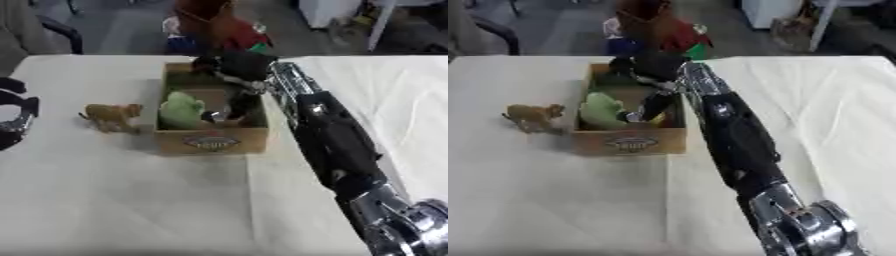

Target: Pick up objects on the table and place them in the box.

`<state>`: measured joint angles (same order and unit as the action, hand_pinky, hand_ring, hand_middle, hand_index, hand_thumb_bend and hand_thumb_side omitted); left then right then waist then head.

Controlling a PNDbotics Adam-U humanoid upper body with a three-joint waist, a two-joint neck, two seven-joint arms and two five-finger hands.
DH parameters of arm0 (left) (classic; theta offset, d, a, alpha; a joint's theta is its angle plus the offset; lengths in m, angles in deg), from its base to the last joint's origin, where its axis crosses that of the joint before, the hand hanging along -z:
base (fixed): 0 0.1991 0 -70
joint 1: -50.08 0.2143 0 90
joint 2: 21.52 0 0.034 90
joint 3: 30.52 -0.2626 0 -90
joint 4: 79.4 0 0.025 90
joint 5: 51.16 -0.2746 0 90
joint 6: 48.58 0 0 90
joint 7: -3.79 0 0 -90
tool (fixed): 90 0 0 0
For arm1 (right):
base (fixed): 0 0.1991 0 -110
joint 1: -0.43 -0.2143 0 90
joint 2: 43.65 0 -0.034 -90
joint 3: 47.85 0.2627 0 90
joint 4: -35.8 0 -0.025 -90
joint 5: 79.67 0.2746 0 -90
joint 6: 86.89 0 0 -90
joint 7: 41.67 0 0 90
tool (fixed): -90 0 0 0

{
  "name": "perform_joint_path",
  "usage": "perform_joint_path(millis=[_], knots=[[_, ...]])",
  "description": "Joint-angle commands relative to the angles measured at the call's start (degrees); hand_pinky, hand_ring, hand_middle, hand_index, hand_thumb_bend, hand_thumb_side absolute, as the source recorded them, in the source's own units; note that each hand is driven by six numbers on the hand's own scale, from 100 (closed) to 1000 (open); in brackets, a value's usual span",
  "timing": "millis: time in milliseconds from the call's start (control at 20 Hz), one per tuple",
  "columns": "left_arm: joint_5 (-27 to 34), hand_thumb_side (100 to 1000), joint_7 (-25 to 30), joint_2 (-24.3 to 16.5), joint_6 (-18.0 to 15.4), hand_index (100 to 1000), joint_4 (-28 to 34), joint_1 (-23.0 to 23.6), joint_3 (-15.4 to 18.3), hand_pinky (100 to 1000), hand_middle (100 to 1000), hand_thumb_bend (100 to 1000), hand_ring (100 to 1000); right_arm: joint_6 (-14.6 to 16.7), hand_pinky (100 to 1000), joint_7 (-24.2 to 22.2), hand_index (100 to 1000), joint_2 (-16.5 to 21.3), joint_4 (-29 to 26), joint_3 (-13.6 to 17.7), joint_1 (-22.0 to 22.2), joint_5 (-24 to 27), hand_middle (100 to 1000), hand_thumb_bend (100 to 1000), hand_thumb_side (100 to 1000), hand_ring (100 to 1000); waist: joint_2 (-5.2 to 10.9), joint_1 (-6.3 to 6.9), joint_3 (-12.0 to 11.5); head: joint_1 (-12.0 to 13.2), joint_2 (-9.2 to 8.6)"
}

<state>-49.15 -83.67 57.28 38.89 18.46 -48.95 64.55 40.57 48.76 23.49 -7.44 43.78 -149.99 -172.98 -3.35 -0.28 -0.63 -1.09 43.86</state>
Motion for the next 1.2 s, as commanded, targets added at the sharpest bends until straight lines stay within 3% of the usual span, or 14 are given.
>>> perform_joint_path(millis=[50,200,350,650,950,1200], knots=[[0.2,100,0.2,-1.0,-0.1,660,0.8,-0.8,0.3,748,581,275,572,-2.6,676,4.0,943,1.1,-0.3,0.9,-1.0,-2.3,897,362,708,752,0.67,0.4,0.2,0.1,0.26],[0.1,100,0.0,-1.1,-0.1,658,0.7,-0.6,0.4,747,580,275,572,-3.7,667,6.5,933,3.6,0.1,2.2,-1.1,-0.9,871,310,652,740,0.76,0.27,0.7,0.2,0.26],[0.1,100,-0.1,-1.1,-0.1,655,0.6,-0.5,0.5,748,580,275,572,-5.6,658,7.8,921,6.3,0.0,4.2,-0.6,2.0,853,256,538,737,0.84,0.08,1.1,0.6,0.26],[-0.3,100,-0.5,-1.5,0.0,654,0.0,-0.3,0.8,747,582,279,574,-8.3,633,7.9,901,11.3,-0.2,8.4,1.3,11.7,817,103,326,717,0.98,-0.11,2.0,1.2,0.26],[-3.0,100,-1.0,-3.9,-0.4,664,-2.0,-1.3,0.8,748,594,312,588,-9.5,616,6.4,894,14.6,-0.4,10.5,3.4,18.6,794,100,247,688,1.07,-0.12,2.8,1.8,0.26],[-10.5,100,1.9,-10.6,-2.9,709,-5.9,-4.8,-1.8,763,646,402,652,-9.8,608,4.9,895,15.8,-1.7,11.1,4.9,21.9,786,100,218,679,1.3,0.04,3.6,2.4,0.26]])
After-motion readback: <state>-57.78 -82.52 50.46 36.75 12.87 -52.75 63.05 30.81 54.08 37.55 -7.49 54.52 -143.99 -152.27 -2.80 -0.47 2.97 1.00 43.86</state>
